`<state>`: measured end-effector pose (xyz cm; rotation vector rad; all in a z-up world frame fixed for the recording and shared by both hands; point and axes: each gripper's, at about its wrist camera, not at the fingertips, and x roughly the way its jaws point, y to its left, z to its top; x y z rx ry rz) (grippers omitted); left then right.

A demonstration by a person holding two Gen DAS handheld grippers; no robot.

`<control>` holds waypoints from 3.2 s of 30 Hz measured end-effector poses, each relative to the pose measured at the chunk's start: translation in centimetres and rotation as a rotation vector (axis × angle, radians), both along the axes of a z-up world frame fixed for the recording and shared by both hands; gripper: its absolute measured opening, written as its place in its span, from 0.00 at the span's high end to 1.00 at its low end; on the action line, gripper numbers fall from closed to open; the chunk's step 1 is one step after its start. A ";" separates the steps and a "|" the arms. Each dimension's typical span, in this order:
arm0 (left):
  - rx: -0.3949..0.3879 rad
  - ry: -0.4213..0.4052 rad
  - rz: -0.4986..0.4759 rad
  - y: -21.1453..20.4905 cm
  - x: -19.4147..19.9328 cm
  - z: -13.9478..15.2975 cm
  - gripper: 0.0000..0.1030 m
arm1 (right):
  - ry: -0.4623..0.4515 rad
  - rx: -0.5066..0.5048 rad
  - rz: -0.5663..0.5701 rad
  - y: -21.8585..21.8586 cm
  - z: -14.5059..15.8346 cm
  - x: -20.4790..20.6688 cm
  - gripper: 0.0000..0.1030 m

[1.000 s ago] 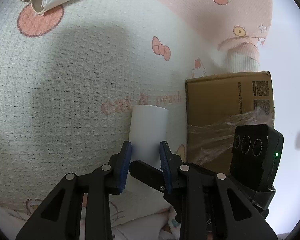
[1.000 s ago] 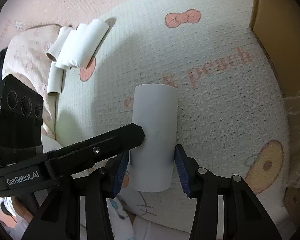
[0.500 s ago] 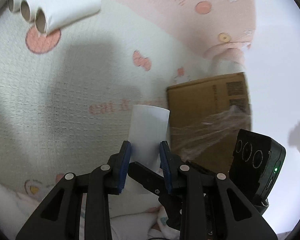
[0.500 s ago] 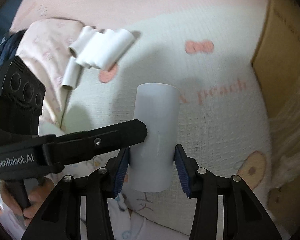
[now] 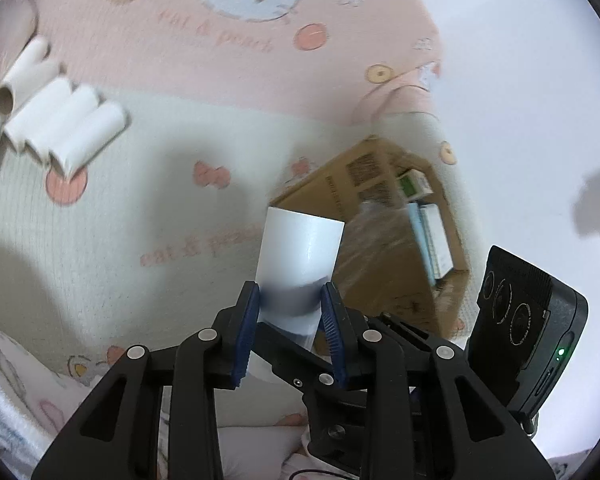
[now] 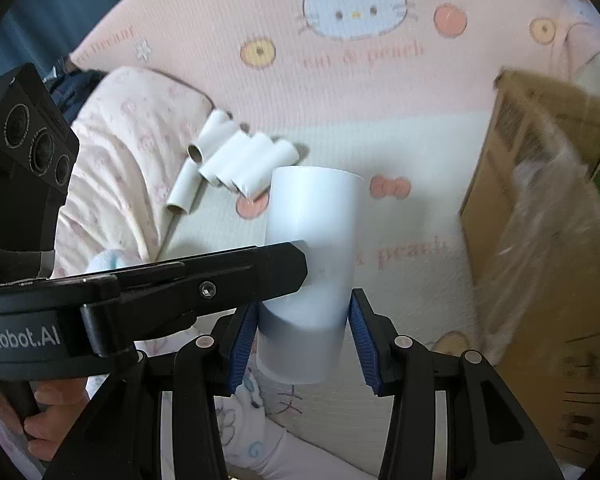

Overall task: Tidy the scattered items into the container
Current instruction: 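Lift the white tube with the right gripper and carry it over the box, then lower the tube upright beside the other tubes and open the right gripper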

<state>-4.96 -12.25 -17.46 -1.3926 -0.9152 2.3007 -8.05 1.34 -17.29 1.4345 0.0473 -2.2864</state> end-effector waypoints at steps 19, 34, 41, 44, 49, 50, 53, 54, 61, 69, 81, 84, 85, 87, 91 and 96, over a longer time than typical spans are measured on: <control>-0.106 0.235 -0.172 8.7 -2.5 10.0 0.66 | 0.298 0.026 -0.130 6.4 10.3 0.9 0.58; -0.156 0.230 -0.275 15.2 -7.2 11.8 0.66 | 0.327 0.079 -0.176 11.8 12.5 -1.7 0.58; -0.182 0.192 -0.328 18.9 -9.8 11.0 0.66 | 0.269 0.062 -0.217 15.8 12.0 -3.5 0.58; -0.187 0.166 -0.338 20.2 -10.9 10.5 0.66 | 0.240 0.048 -0.235 17.3 11.5 -4.2 0.58; -0.197 0.101 -0.345 21.2 -12.7 9.3 0.66 | 0.190 0.014 -0.244 19.0 10.5 -5.5 0.58; -0.203 0.080 -0.346 21.4 -13.2 8.9 0.66 | 0.167 0.003 -0.239 19.3 10.1 -6.0 0.58; -0.226 0.006 -0.344 21.9 -14.6 7.5 0.66 | 0.091 -0.015 -0.232 20.0 8.6 -7.6 0.59; -0.234 -0.029 -0.347 22.0 -15.1 6.8 0.66 | 0.067 -0.011 -0.220 20.0 8.0 -8.2 0.59; -0.280 -0.115 -0.355 23.6 -17.1 4.1 0.66 | -0.045 0.020 -0.199 21.1 4.9 -10.9 0.59; -0.263 -0.193 -0.368 24.9 -18.8 2.0 0.66 | -0.161 0.015 -0.237 23.5 3.0 -12.6 0.60; -0.214 -0.358 -0.322 24.0 -19.7 -2.2 0.66 | -0.339 0.038 -0.223 23.4 -1.0 -14.3 0.60; -0.218 -0.356 -0.320 24.1 -19.8 -2.3 0.66 | -0.357 0.024 -0.242 23.8 -1.4 -14.6 0.60; -0.219 -0.358 -0.315 24.0 -19.9 -2.4 0.66 | -0.360 0.019 -0.248 23.9 -1.4 -14.7 0.60; -0.213 -0.369 -0.303 23.8 -20.0 -2.5 0.66 | -0.384 -0.003 -0.266 24.1 -1.7 -14.9 0.60; -0.199 -0.361 -0.280 23.2 -19.8 -1.9 0.66 | -0.401 -0.041 -0.277 24.4 -1.8 -15.2 0.60; -0.165 -0.310 -0.256 21.2 -19.5 -0.3 0.66 | -0.403 -0.013 -0.302 24.6 -1.6 -15.4 0.60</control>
